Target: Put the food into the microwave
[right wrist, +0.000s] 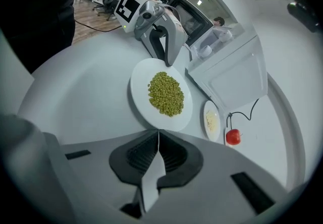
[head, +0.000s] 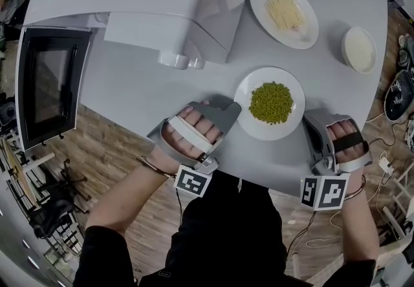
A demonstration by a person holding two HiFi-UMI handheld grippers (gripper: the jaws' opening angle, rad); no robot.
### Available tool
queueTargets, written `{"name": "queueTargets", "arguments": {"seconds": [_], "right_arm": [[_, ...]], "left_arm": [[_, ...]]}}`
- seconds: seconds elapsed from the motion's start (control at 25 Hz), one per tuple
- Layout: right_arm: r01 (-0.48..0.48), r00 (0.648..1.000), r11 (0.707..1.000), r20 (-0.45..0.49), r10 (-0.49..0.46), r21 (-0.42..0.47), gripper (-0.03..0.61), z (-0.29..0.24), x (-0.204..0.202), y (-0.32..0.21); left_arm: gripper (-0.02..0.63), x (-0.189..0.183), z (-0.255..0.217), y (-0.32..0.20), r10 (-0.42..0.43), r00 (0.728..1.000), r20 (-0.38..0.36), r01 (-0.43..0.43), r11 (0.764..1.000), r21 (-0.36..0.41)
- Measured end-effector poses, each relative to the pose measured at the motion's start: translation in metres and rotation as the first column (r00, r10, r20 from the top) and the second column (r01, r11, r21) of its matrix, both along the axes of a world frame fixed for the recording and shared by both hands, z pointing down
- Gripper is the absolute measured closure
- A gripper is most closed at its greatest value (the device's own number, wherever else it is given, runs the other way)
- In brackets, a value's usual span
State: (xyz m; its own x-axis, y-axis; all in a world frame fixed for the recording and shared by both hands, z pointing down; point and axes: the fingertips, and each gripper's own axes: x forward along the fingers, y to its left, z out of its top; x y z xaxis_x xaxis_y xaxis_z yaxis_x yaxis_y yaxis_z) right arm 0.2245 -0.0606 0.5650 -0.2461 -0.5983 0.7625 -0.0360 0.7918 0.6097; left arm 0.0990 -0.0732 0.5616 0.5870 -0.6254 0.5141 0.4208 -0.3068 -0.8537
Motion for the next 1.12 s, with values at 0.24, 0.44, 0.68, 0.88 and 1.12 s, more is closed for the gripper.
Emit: {"name": "queueTargets", "arguments": {"seconds": [0.24,0.44,0.68,0.88,1.12], "right_arm": [[-0.042,0.998,0.999,0.042,0.042,-0.01,0.56,0.0,0.004,-0.002],[-0.039,0.999,0.999,0.036,0.039,0.02,0.56,-0.004,0.006,-0.005],[0.01,1.0,0.992,-0.022,-0.007,0.126,0.549,-0.002,0.009,-0.006],[0.085,0.995,0.965,-0.078,-0.067,0.247,0.518,-0.006,0.005,-0.008],[0.103,0.993,0.953,-0.077,-0.084,0.285,0.503,-0.008,0.004,-0.011]], "left_arm": [[0.581,0.002,0.001,0.008,0.065,0.998,0.007,-0.065,0.998,0.009],[0.583,0.004,-0.004,0.013,0.066,0.997,-0.036,-0.066,0.998,0.002],[0.592,0.007,-0.01,0.014,0.087,0.994,-0.068,-0.086,0.996,0.015],[0.592,0.003,-0.007,0.012,0.067,0.995,-0.079,-0.068,0.998,-0.014],[0.592,0.002,-0.006,0.011,0.068,0.994,-0.081,-0.071,0.997,-0.025]]}}
